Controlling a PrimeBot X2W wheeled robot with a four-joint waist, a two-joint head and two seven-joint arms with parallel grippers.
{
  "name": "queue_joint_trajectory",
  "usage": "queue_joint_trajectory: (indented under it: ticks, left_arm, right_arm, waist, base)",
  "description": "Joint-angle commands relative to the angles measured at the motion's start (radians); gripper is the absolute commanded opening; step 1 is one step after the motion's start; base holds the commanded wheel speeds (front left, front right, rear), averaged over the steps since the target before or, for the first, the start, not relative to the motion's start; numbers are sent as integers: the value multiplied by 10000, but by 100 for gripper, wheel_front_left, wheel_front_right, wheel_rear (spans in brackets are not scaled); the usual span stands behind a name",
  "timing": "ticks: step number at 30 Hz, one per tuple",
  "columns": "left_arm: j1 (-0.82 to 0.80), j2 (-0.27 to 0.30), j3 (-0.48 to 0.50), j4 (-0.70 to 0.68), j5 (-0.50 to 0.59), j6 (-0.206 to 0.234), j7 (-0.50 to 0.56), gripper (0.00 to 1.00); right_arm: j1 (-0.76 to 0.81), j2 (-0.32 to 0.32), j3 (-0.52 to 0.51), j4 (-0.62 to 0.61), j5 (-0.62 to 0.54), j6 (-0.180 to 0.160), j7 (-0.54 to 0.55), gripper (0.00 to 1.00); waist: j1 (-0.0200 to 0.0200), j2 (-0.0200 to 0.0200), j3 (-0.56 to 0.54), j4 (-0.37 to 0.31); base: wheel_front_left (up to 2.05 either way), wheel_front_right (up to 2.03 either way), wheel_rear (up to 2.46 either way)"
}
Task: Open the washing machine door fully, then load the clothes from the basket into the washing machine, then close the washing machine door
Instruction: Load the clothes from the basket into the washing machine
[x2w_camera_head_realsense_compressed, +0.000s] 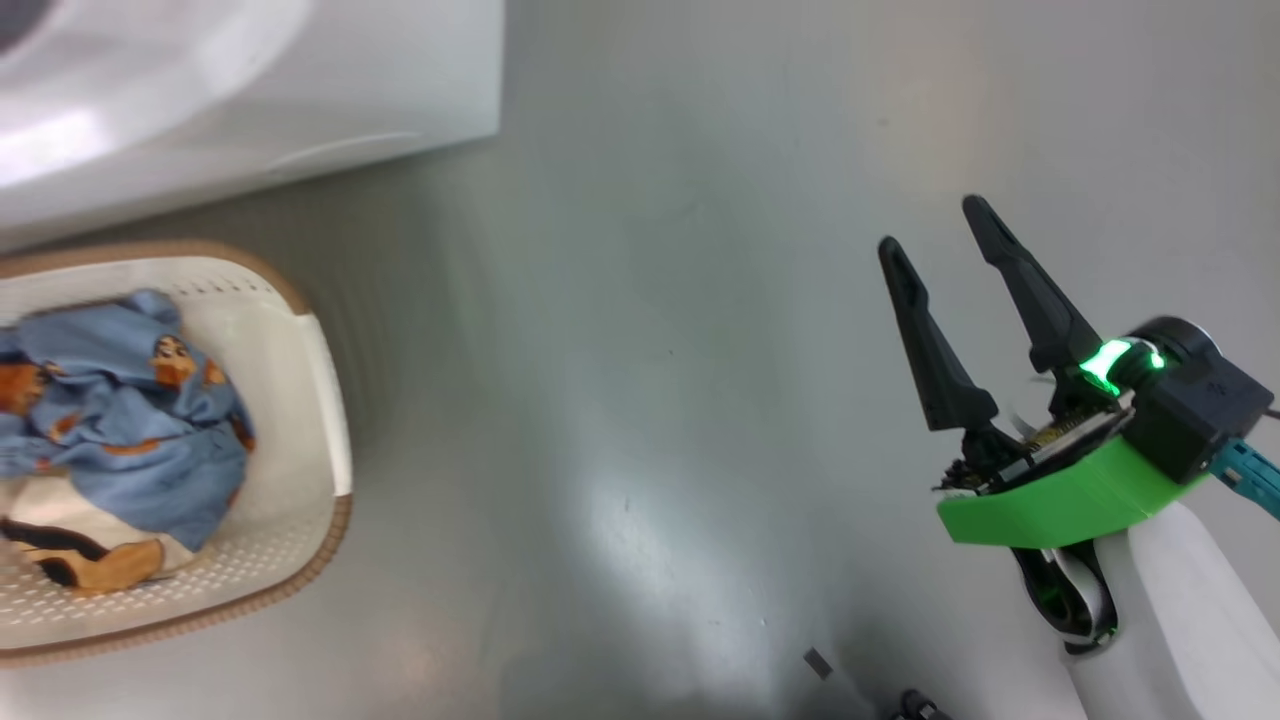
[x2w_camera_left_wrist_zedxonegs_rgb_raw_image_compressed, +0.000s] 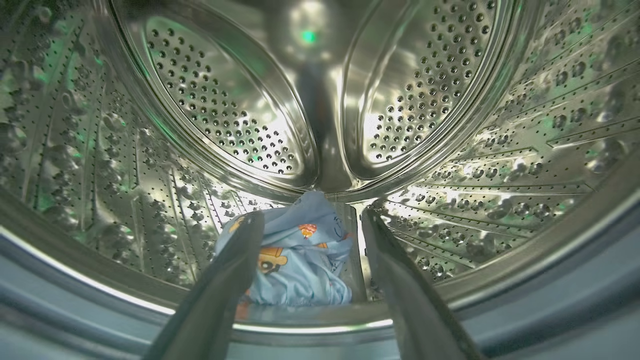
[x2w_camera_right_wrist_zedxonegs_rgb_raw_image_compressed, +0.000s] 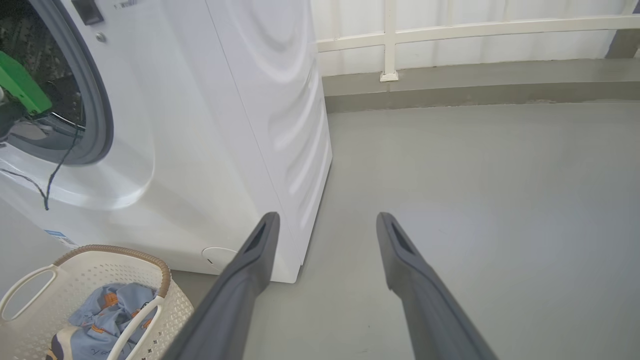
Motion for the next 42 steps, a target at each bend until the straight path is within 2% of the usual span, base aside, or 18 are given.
queue_joint_trajectory:
  ticks: [1,13,21,31,42]
  left_arm:
    - [561,471,267,-537,-24,214,-110,100]
    - [5028,-69,320,-4060,56,1435,-497,100]
    - [7286,-426,191,-5474,100,1841,-619,100]
    - [9501,-715,-121,-6298,205,1935,-711,100]
    - [10676,-1094,-1039,-6423,320,1581,-738,100]
  right_arm:
    - [509,-105,110,-185,-94,16,-118,100]
    - [1422,-289,-247,-94,-322,16,-118,100]
    - [1930,-287,-478,-10,-408,16,-118,100]
    - [2838,-164,-845,186,-551,16,-118,100]
    - [3834,100,-1105,206,-772,16,-118,100]
  waist:
    - [1,-1,-582,397]
    - [1,-1,-1929,989]
    - [1,-1,-2717,1182]
    - [1,-1,-3971,1496]
    - [1,-1,-5225,1861]
  base:
    - [0,0,0]
    - [0,0,0]
    - [0,0,0]
    - [0,0,0]
    - [0,0,0]
